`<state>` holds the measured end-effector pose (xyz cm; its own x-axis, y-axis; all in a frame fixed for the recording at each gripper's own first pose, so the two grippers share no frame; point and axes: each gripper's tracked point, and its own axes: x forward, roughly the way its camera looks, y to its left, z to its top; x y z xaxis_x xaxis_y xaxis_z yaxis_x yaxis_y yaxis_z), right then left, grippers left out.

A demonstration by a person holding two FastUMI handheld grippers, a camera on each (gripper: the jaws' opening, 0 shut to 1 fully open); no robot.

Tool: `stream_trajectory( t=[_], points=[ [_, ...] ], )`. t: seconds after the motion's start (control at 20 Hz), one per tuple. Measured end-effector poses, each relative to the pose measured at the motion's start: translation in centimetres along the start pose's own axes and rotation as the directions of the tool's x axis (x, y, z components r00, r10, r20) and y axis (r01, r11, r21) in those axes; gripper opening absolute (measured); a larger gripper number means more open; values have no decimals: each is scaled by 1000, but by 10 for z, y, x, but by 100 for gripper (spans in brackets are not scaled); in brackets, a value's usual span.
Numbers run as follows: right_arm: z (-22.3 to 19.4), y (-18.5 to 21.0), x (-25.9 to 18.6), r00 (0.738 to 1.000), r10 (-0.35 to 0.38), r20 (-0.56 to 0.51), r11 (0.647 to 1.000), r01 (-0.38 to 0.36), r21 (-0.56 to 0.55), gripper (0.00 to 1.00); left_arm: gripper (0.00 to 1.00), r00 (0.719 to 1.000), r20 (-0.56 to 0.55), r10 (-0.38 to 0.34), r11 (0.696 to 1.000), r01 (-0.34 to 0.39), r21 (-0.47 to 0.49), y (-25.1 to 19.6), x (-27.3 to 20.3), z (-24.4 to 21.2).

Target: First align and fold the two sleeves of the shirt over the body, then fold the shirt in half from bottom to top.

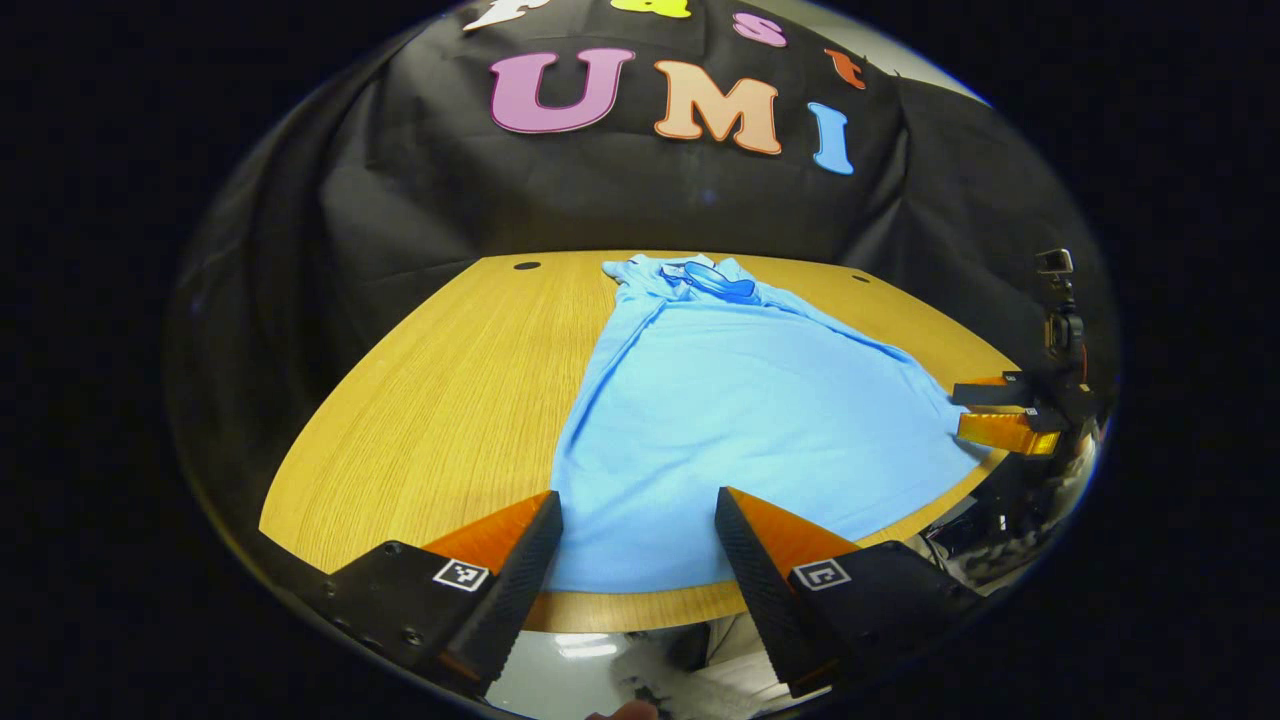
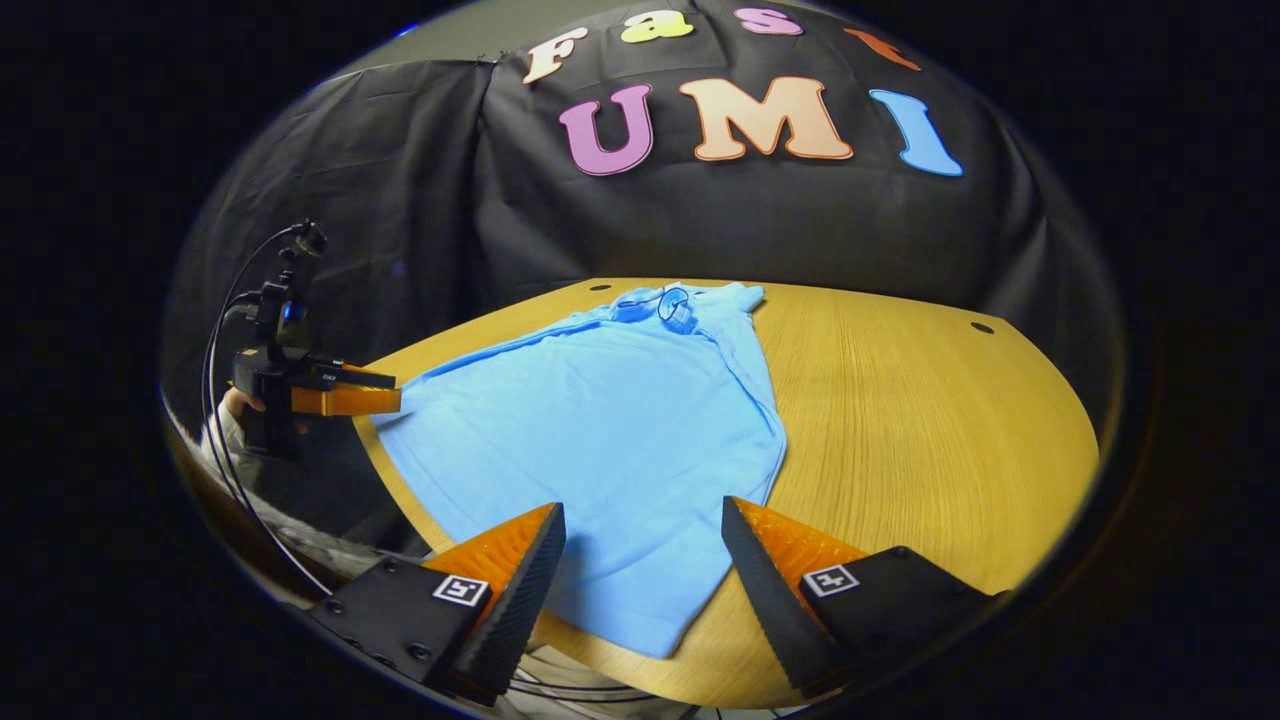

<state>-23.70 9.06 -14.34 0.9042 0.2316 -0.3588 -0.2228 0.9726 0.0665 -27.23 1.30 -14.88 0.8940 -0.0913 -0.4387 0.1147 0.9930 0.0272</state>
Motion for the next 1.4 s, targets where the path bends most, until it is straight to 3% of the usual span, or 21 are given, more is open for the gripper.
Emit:
stream_trajectory(
  t=[0.35, 0.45, 0.55, 0.65, 0.7, 0.75, 0.8, 0.85, 0.9, 1.0, 1.4],
  points=[
    [-5, 1, 2, 1000, -26, 14, 998, 26, -58, 98, 96, 1000, 1, 11, 999, -11, 39, -4, 0, -9],
    [-5, 3, 1, 1000, -15, 16, 999, 16, -44, 98, 93, 1000, 1, 0, 999, 0, 32, -6, 1, -10],
    [-5, 4, 4, 1000, -9, 20, 999, 10, -41, 90, 85, 1000, 7, -30, 999, 30, 41, -14, 2, -10],
    [-5, 10, 6, 1000, 4, 22, 999, -3, -37, 67, 62, 998, 7, -62, 997, 62, 48, -23, 3, -9],
    [-5, 12, 7, 1000, 14, 20, 999, -14, -39, 55, 41, 997, 9, -77, 996, 77, 51, -27, 4, -9],
    [-5, 16, 8, 999, 26, 20, 999, -25, -34, 47, 31, 996, 13, -86, 995, 85, 47, -30, 7, -8],
    [-4, 19, 9, 999, 40, 17, 999, -40, -25, 32, 14, 996, 18, -86, 996, 85, 41, -30, 7, -8],
    [-5, 21, 9, 999, 45, 16, 999, -45, -12, 25, 6, 996, 21, -86, 995, 85, 44, -30, 9, -7],
    [-5, 20, 10, 999, 45, 16, 999, -45, -5, 7, 1, 996, 25, -84, 995, 83, 51, -30, 9, -7],
    [-4, 21, 10, 999, 41, 19, 999, -40, -10, 3, 0, 996, 33, -79, 995, 77, 59, -30, 8, -7],
    [18, 18, 9, 996, 27, 85, 1000, -26, -14, 2, 0, 995, 80, -59, 998, 59, 5, -23, 9, 7]
  ],
)
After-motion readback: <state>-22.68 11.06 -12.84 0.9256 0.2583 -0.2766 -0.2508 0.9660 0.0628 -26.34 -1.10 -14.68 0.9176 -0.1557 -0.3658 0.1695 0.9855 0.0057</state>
